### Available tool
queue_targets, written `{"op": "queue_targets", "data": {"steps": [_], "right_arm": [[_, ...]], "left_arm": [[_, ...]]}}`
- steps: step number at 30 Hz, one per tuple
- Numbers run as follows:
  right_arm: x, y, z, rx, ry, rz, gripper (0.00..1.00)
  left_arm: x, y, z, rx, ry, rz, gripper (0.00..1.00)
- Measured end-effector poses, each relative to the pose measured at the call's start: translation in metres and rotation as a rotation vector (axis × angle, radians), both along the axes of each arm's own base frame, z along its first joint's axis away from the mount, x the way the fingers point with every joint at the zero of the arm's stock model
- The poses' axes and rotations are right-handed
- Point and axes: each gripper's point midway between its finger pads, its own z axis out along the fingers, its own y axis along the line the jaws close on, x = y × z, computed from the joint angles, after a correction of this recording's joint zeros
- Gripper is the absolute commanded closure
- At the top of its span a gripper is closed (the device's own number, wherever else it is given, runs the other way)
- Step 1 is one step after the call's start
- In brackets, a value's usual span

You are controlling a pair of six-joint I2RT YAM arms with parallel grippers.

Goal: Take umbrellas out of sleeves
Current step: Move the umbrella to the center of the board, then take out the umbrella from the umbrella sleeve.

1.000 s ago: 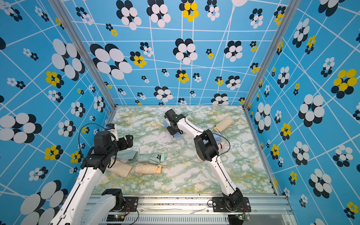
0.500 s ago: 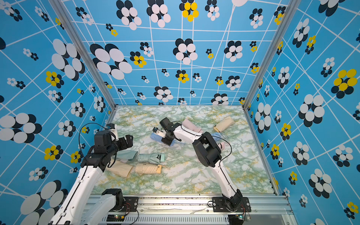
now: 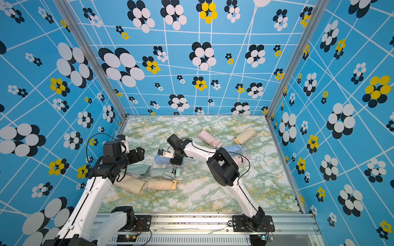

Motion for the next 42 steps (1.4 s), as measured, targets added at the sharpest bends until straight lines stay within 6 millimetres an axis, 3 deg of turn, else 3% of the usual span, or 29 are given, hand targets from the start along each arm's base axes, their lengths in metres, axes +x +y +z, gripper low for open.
{"op": "queue_targets", "data": {"steps": [8, 13, 15, 18, 25, 27, 30, 37, 42], "right_arm": [[0.001, 0.001, 0.000, 0.002, -0.005, 0.001, 0.34], [0.007, 0.003, 0.005, 0.015, -0.031, -0.009, 0.22], [0.010, 0.004, 0.015, 0.029, -0.050, -0.018, 0.20], [0.013, 0.001, 0.046, 0.084, -0.091, -0.037, 0.18], [0.019, -0.028, 0.161, 0.326, -0.221, -0.141, 0.16], [0.016, -0.040, 0.175, 0.370, -0.233, -0.172, 0.15], [0.006, -0.054, 0.173, 0.394, -0.217, -0.209, 0.15], [-0.022, -0.091, 0.128, 0.364, -0.120, -0.320, 0.14], [-0.033, -0.107, 0.111, 0.363, -0.080, -0.389, 0.12]], "left_arm": [[0.007, -0.007, -0.010, -0.099, 0.074, 0.001, 0.23], [0.011, -0.016, -0.023, -0.178, 0.132, 0.004, 0.31], [0.012, -0.020, -0.031, -0.208, 0.163, 0.002, 0.31], [0.013, -0.025, -0.045, -0.249, 0.218, 0.000, 0.33], [0.020, -0.038, -0.065, -0.305, 0.312, -0.021, 0.40], [0.024, -0.042, -0.066, -0.306, 0.326, -0.031, 0.42], [0.027, -0.046, -0.071, -0.304, 0.351, -0.043, 0.46], [0.028, -0.052, -0.091, -0.272, 0.440, -0.051, 0.52], [0.029, -0.051, -0.103, -0.273, 0.480, -0.045, 0.56]]}}
